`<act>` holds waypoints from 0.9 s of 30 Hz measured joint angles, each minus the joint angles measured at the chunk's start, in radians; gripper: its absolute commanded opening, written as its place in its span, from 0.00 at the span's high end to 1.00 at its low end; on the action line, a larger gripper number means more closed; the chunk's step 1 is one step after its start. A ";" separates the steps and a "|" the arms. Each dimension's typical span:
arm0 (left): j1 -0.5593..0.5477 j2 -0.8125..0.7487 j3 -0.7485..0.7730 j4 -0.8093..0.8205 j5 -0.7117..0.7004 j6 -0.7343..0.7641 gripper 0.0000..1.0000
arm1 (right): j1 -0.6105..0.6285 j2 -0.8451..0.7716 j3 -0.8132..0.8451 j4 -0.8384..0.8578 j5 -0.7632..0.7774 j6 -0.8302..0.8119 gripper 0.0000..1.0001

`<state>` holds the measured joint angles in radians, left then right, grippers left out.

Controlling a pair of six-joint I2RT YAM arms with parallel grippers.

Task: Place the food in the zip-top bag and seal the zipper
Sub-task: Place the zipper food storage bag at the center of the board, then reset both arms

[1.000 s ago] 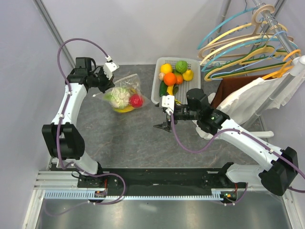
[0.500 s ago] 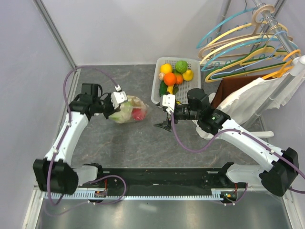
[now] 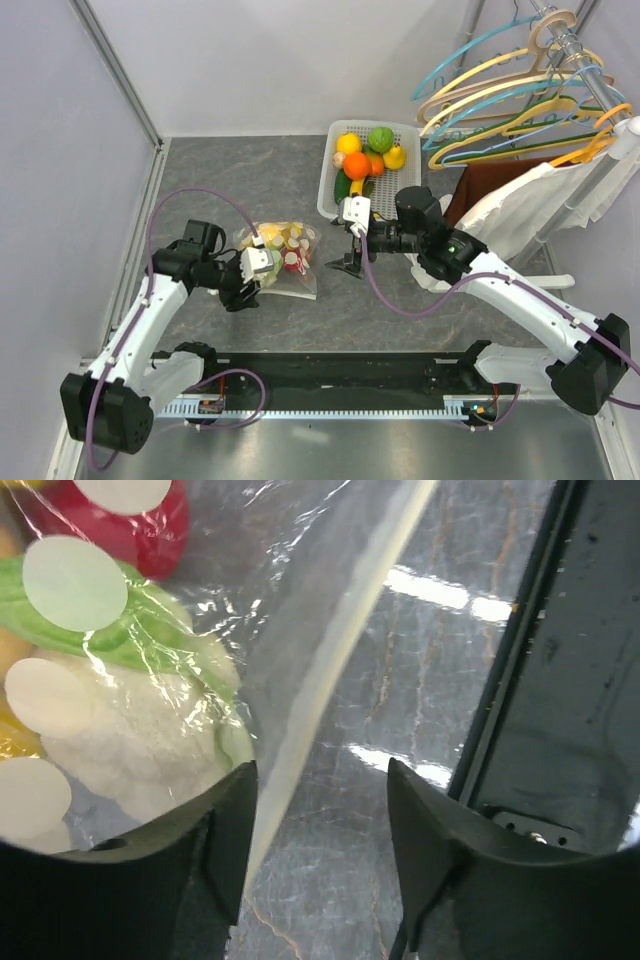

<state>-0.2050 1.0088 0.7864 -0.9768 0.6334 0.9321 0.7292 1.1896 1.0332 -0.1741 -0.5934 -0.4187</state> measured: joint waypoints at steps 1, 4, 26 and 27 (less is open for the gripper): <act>0.000 -0.023 0.008 -0.021 0.008 0.001 0.29 | 0.000 -0.002 0.000 -0.005 0.000 0.005 0.02; 0.000 -0.074 0.066 -0.075 0.036 -0.004 0.05 | 0.000 -0.013 0.000 -0.014 0.001 0.031 0.02; 0.014 0.137 0.647 -0.044 -0.096 -0.688 0.00 | 0.000 -0.121 0.154 -0.138 0.074 0.319 0.02; 0.014 0.135 0.642 -0.037 -0.105 -0.701 0.00 | 0.000 -0.134 0.151 -0.148 0.077 0.319 0.02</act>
<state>-0.1909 1.1435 1.4281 -1.0134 0.5289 0.2314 0.7288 1.0554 1.1843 -0.3218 -0.5167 -0.0994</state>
